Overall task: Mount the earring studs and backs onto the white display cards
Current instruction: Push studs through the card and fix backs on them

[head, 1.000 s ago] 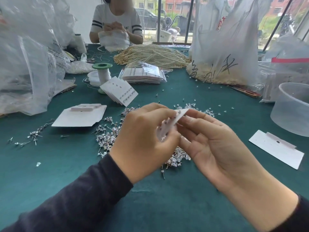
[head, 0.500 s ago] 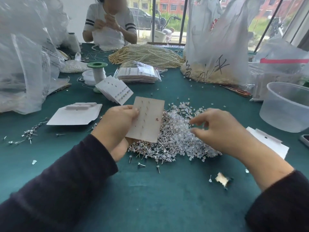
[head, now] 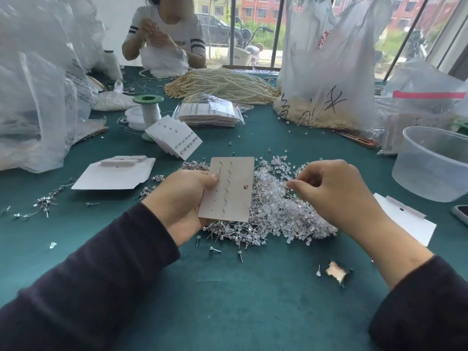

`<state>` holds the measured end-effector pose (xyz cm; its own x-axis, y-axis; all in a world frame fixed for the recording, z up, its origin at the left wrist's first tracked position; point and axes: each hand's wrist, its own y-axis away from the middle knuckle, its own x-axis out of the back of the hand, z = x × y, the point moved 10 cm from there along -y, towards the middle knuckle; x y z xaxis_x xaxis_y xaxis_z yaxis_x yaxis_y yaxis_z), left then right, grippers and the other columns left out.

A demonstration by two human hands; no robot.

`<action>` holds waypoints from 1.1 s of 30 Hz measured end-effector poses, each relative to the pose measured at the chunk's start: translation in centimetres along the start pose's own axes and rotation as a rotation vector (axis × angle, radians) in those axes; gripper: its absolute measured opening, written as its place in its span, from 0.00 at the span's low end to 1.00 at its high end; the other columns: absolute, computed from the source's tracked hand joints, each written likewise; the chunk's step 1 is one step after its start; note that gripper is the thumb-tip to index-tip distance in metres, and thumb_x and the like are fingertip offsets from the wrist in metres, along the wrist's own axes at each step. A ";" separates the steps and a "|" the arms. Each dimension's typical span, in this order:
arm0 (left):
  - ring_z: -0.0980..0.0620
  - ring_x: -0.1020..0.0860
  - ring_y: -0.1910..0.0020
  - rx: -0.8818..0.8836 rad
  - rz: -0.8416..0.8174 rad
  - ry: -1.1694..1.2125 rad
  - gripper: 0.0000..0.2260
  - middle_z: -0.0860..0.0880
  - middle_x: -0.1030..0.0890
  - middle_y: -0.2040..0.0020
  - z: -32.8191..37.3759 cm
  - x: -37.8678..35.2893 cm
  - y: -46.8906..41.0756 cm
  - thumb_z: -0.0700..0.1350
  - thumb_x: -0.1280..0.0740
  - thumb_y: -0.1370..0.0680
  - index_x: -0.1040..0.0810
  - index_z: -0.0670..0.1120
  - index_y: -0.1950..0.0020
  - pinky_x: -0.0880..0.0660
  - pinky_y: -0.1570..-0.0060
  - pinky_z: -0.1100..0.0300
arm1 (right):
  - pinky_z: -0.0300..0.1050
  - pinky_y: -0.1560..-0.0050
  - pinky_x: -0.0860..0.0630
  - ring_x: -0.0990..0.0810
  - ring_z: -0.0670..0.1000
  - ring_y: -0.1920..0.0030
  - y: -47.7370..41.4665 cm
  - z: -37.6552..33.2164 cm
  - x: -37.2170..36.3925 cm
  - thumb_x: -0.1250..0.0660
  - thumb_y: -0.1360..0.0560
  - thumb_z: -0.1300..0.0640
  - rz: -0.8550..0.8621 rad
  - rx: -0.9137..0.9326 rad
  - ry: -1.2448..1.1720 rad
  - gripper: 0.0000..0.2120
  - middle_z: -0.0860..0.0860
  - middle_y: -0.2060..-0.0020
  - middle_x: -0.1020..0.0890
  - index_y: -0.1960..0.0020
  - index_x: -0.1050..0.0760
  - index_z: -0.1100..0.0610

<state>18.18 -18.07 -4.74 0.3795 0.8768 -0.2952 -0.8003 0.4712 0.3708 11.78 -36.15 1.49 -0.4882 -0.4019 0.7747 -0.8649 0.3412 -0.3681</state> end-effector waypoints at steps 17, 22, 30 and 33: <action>0.50 0.22 0.68 -0.138 0.084 -0.081 0.07 0.44 0.20 0.65 0.3 -0.1 0.2 0.35 0.39 0.23 0.25 0.40 0.60 0.24 0.66 0.58 | 0.32 0.67 0.27 0.22 0.42 0.69 1.5 -3.3 2.3 0.31 0.29 0.61 0.197 0.106 -0.265 0.05 0.43 0.69 0.19 0.62 0.22 0.53; 0.49 0.24 0.67 -0.269 0.098 -0.220 0.09 0.45 0.21 0.64 0.6 -1.2 0.7 0.37 0.38 0.23 0.24 0.42 0.63 0.27 0.63 0.58 | 0.30 0.62 0.31 0.27 0.44 0.66 3.6 -7.7 1.6 0.30 0.31 0.63 0.259 0.368 -0.268 0.01 0.50 0.65 0.21 0.61 0.20 0.59; 0.47 0.25 0.66 -0.357 0.096 -0.281 0.08 0.42 0.21 0.63 1.0 -1.8 1.1 0.36 0.37 0.24 0.24 0.41 0.62 0.28 0.64 0.57 | 0.29 0.64 0.33 0.29 0.45 0.67 3.5 -7.8 -0.4 0.29 0.32 0.66 0.227 0.335 -0.280 0.03 0.51 0.66 0.22 0.62 0.20 0.60; 0.47 0.24 0.66 -0.359 0.100 -0.291 0.07 0.41 0.21 0.62 1.0 -1.7 1.1 0.36 0.37 0.24 0.24 0.41 0.62 0.27 0.62 0.55 | 0.27 0.63 0.33 0.29 0.45 0.67 3.4 -7.8 -0.5 0.30 0.32 0.67 0.216 0.329 -0.284 0.03 0.51 0.66 0.23 0.63 0.20 0.60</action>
<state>17.11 -18.97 -2.97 0.3656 0.9308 0.0045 -0.9300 0.3651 0.0414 10.02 -28.16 3.82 -0.6335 -0.5833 0.5083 -0.7089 0.1744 -0.6834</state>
